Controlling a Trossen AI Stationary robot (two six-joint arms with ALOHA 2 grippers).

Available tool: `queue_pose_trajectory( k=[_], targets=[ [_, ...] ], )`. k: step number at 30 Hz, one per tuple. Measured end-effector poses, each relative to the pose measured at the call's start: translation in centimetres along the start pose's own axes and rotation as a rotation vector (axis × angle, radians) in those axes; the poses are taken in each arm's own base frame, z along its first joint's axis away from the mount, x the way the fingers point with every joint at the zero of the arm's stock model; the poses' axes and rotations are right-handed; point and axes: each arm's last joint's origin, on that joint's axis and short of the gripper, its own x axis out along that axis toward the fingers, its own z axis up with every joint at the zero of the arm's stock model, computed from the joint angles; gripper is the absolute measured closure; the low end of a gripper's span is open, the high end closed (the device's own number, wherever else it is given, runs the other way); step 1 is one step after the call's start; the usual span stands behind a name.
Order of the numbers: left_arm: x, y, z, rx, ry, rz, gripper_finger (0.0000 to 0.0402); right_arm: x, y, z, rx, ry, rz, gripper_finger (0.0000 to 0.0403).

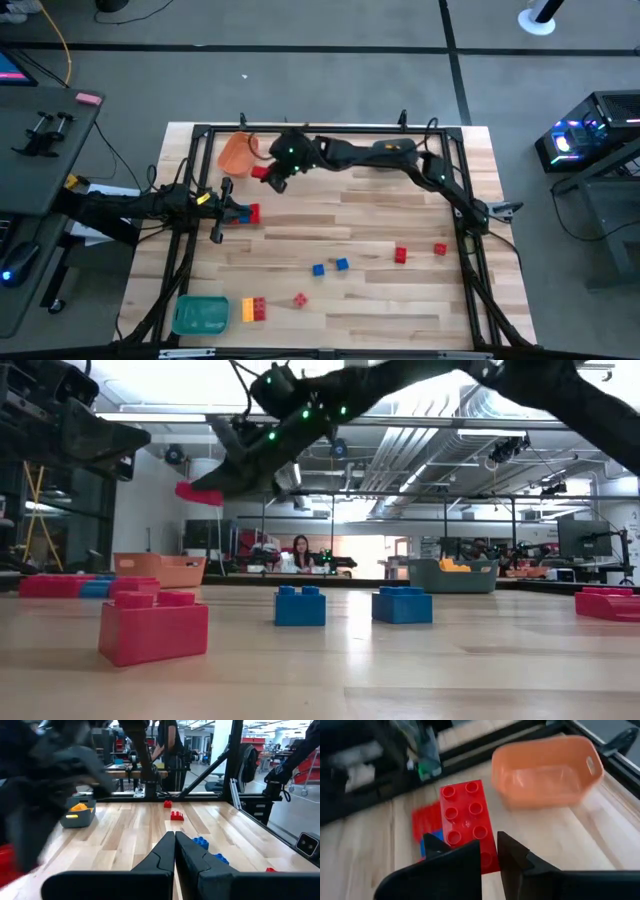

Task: Sort blocks
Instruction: Put the red game piece into the orange bin

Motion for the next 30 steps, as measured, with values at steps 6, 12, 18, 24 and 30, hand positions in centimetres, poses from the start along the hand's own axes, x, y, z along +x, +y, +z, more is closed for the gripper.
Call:
queue_pose_trajectory(
  k=[6, 12, 18, 24, 30],
  targets=[
    [0.0, 0.0, 0.0, 0.0, 0.0, 0.0, 0.0401, 2.7, -2.3, 0.6, 0.2, -0.259, 0.045, 0.0403],
    [0.0, 0.0, 0.0, 0.0, 0.0, 0.0, 0.0401, 5.5, -3.6, -1.0, 0.342, -0.391, 0.034, 0.0403],
    [0.0, 0.0, 0.0, 0.0, 0.0, 0.0, 0.0401, 7.9, -4.0, -0.4, 0.408, -0.472, 0.035, 0.0403],
    [0.0, 0.0, 0.0, 0.0, 0.004, 0.001, 0.0401, 9.8, -5.1, -2.0, 0.564, -0.496, 0.022, 0.0403],
    [0.1, 0.0, -0.1, 0.0, 0.018, 0.0, 0.0401, 10.8, -5.6, -2.9, 0.616, -0.466, -0.021, 0.0403]
  ],
)
